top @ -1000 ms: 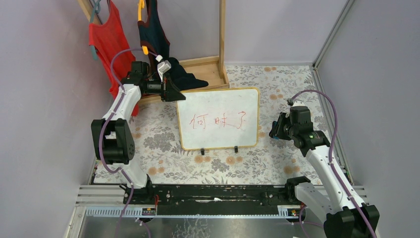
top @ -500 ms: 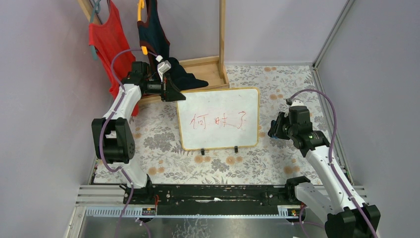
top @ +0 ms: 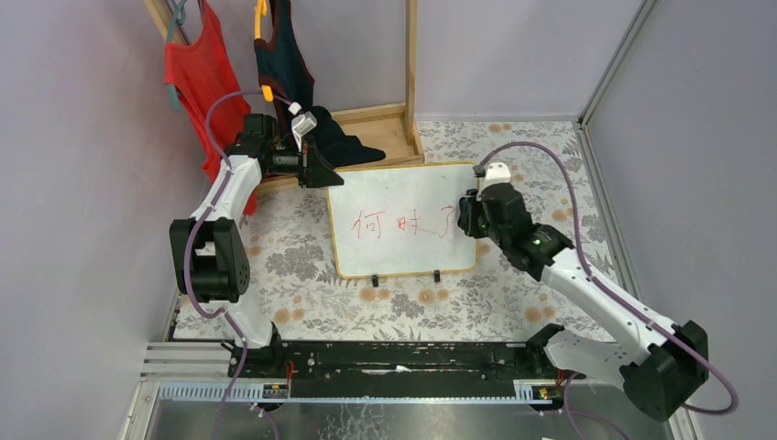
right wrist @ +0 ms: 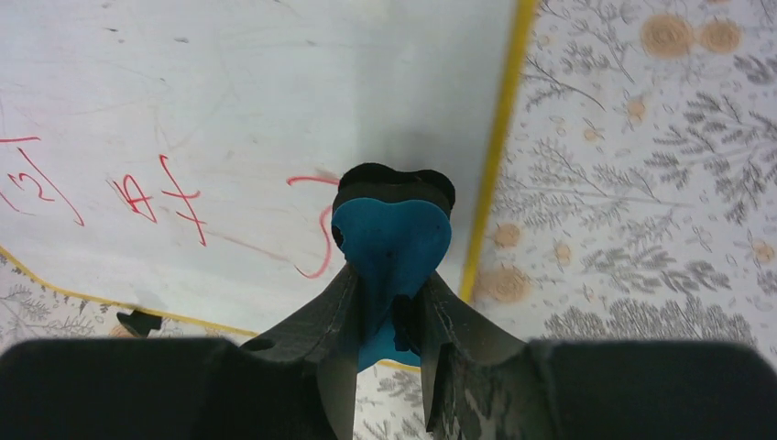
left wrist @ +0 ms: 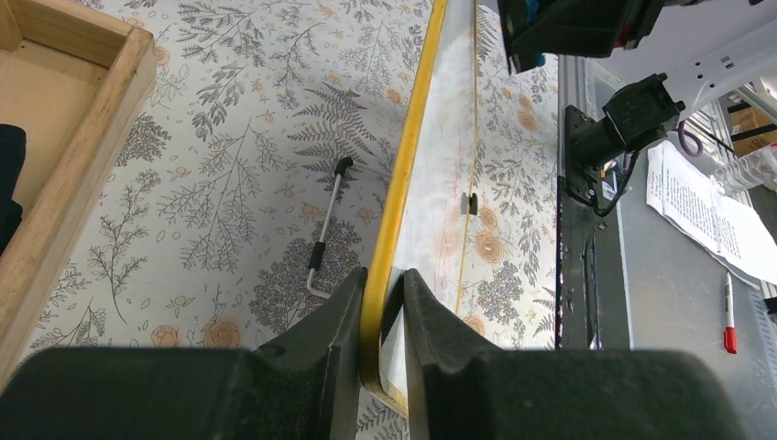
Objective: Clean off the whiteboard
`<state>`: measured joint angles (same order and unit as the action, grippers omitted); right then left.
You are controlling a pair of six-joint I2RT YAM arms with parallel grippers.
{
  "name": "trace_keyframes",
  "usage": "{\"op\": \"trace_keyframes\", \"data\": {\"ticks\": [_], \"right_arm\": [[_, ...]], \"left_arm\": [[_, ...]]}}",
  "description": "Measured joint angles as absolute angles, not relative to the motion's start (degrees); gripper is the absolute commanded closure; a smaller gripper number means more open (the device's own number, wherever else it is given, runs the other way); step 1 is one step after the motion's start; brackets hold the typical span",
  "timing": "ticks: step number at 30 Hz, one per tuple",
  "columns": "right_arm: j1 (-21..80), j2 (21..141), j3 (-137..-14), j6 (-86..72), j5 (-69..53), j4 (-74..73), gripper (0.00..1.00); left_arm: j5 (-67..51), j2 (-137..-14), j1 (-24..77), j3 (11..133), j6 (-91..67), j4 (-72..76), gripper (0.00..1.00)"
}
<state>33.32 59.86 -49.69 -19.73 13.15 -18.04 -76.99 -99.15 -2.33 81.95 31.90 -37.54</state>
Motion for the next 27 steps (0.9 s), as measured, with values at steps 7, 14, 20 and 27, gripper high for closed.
{"op": "trace_keyframes", "data": {"ticks": [7, 14, 20, 27], "right_arm": [[42.00, 67.37, -49.65, -17.45, 22.17, -10.00, 1.00], [49.45, 72.66, -50.39, -16.23, 28.93, -6.52, 1.00], [51.83, 77.60, -52.23, -15.88, 32.56, -4.73, 1.00], [51.86, 78.98, -54.13, -15.29, 36.91, -4.89, 1.00]], "left_arm": [[-76.82, -99.11, -2.33, 81.95, 31.81, -37.56, 1.00], [-76.69, -99.07, -2.33, 81.95, 31.77, -37.56, 1.00], [-76.53, -99.04, -2.33, 81.95, 31.77, -37.56, 1.00], [-76.40, -98.98, -2.31, 81.95, 31.68, -37.82, 1.00]]}}
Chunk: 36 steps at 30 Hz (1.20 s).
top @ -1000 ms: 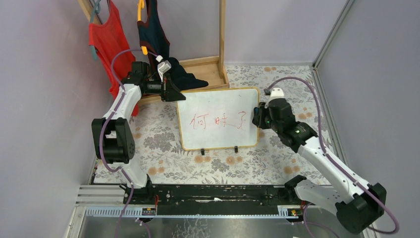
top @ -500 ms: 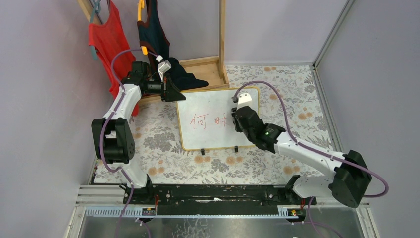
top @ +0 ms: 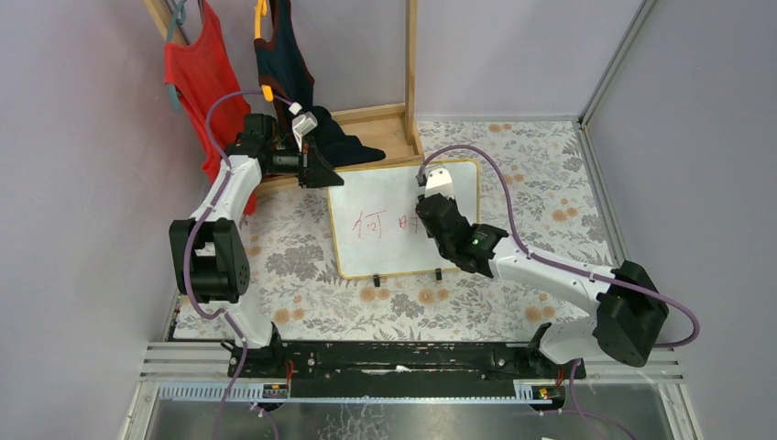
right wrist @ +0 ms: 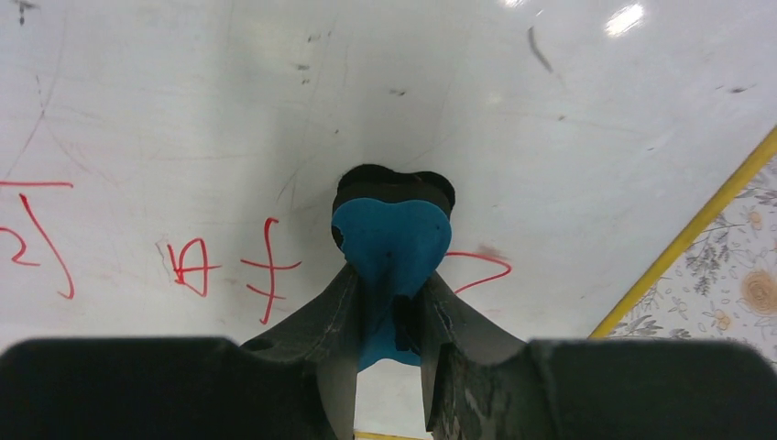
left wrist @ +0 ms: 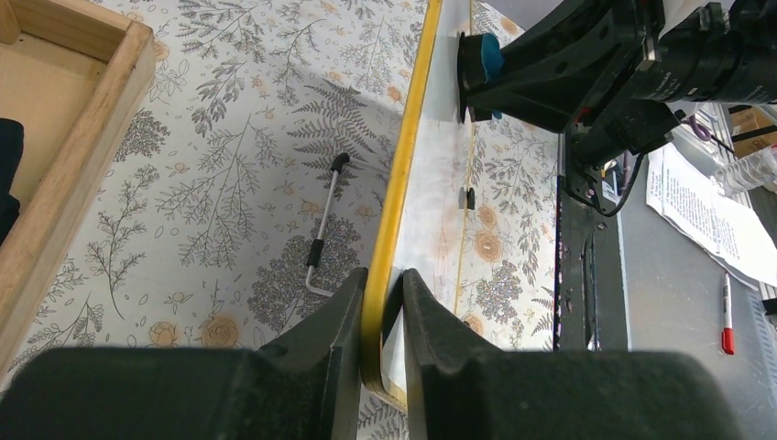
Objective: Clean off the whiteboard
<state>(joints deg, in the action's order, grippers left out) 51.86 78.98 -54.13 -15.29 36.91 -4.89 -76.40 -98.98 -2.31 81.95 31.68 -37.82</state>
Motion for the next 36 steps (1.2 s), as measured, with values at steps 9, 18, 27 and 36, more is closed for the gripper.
{"op": "trace_keyframes", "data": {"ticks": [9, 18, 27, 36], "right_arm": [[48.18, 77.89, -55.13, -14.66, 38.61, -6.74, 1.00], [40.77, 70.63, -52.66, -13.61, 37.52, -8.19, 1.00], [42.46, 74.24, -52.84, -14.41, 33.19, -8.43, 1.00], [47.51, 78.04, -54.74, -15.66, 30.79, -8.19, 1.00]], "left_arm": [[-75.61, -98.59, -2.31, 81.95, 31.46, -38.22, 1.00], [-75.18, -98.13, -2.28, 81.93, 31.31, -38.46, 1.00], [-74.76, -98.04, -2.28, 81.82, 30.28, -38.41, 1.00], [-74.56, -97.78, -2.28, 81.71, 30.15, -38.44, 1.00]]}}
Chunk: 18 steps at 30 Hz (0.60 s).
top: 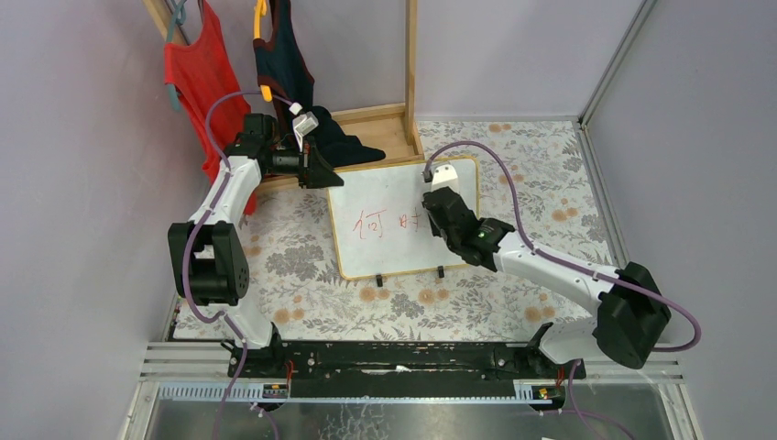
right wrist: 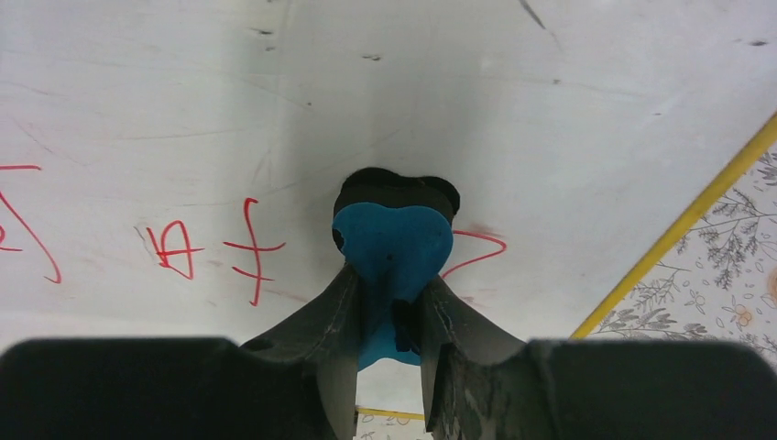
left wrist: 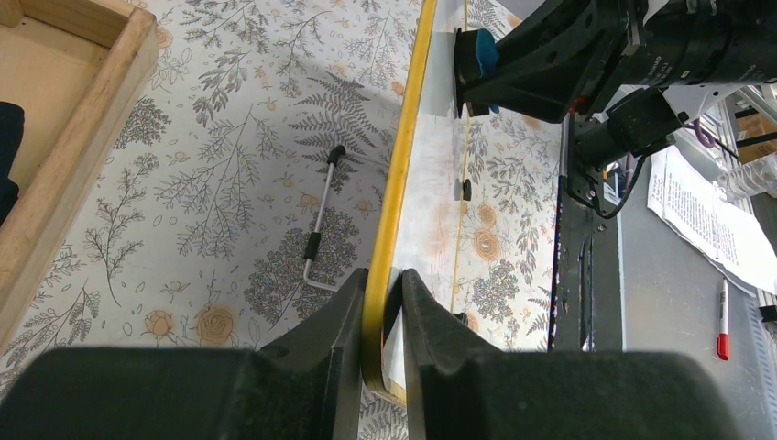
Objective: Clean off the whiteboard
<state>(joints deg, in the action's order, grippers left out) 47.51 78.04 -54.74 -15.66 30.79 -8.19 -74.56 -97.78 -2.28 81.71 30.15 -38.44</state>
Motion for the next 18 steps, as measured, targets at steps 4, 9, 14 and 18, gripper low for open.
{"op": "trace_keyframes", "data": {"ticks": [4, 9, 14, 18], "right_arm": [[47.90, 79.26, -55.66, -15.66, 31.16, -8.27, 1.00], [47.18, 79.77, -56.10, -15.64, 31.81, -8.36, 1.00], [43.72, 79.24, -56.07, -15.42, 31.86, -8.45, 1.00], [40.32, 77.01, -55.96, -14.72, 32.10, -8.95, 1.00]], "left_arm": [[-74.54, -97.73, -2.28, 81.52, 30.11, -38.41, 1.00], [-74.52, -97.51, -2.24, 81.41, 29.89, -38.41, 1.00], [-74.37, -97.21, -2.11, 81.25, 29.80, -38.52, 1.00], [-74.30, -97.06, -2.07, 81.23, 29.82, -38.72, 1.00]]}}
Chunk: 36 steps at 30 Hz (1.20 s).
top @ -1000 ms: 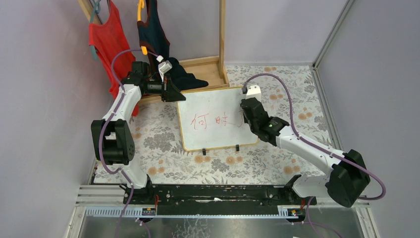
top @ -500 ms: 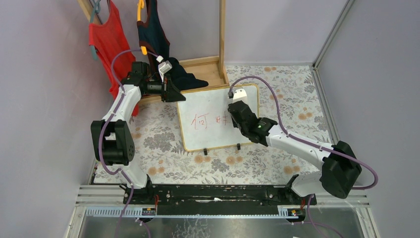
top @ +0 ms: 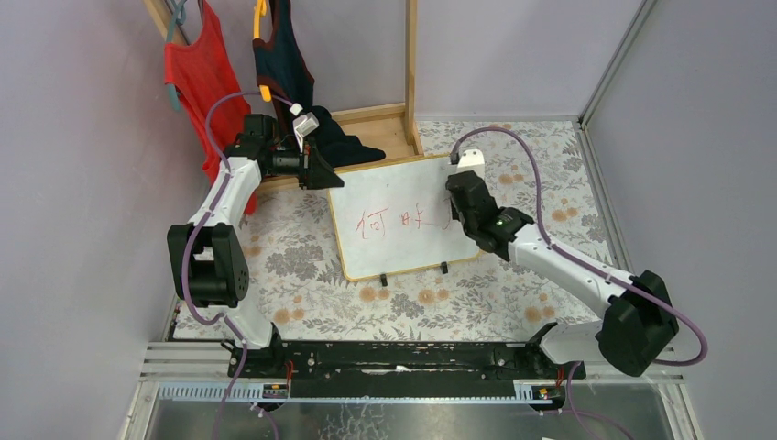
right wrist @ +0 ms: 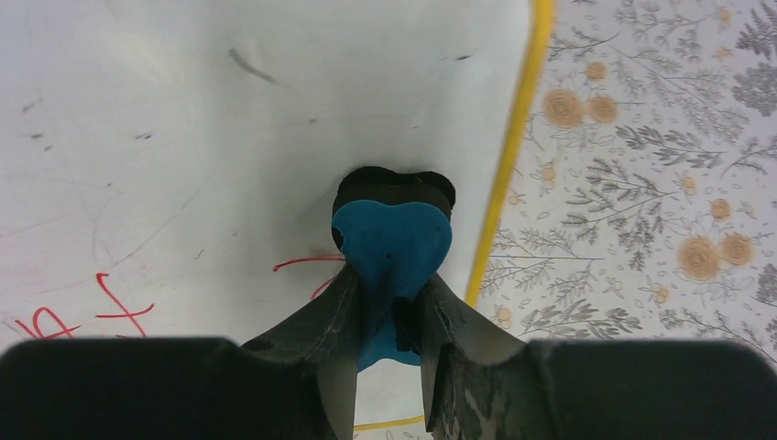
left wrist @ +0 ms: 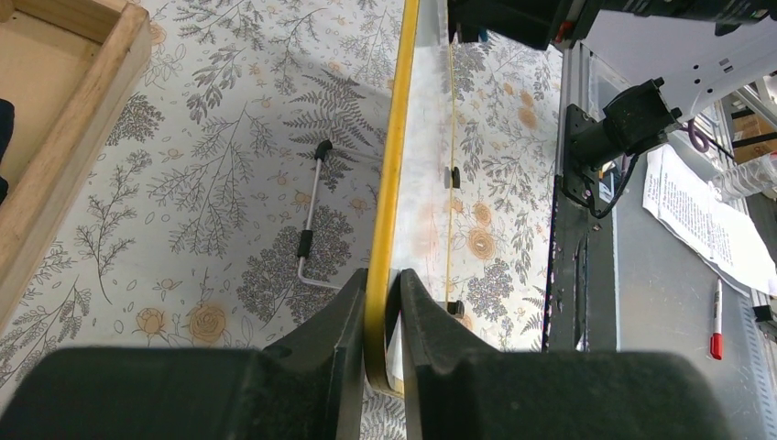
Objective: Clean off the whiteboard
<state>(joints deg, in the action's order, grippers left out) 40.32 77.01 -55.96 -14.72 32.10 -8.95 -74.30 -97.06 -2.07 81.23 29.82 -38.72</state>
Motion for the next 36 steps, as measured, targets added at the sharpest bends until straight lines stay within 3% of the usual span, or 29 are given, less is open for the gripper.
{"op": "trace_keyframes", "data": {"ticks": [22, 36], "right_arm": [[40.95, 76.05, -54.61, -14.57, 18.44, -8.54, 1.00], [40.23, 77.54, -55.99, -13.02, 22.39, -9.21, 1.00]], "left_arm": [[-74.56, -97.03, -2.24, 81.71, 37.01, -44.51, 1.00], [-74.54, -97.12, -2.31, 82.04, 39.46, -46.48, 1.00]]}}
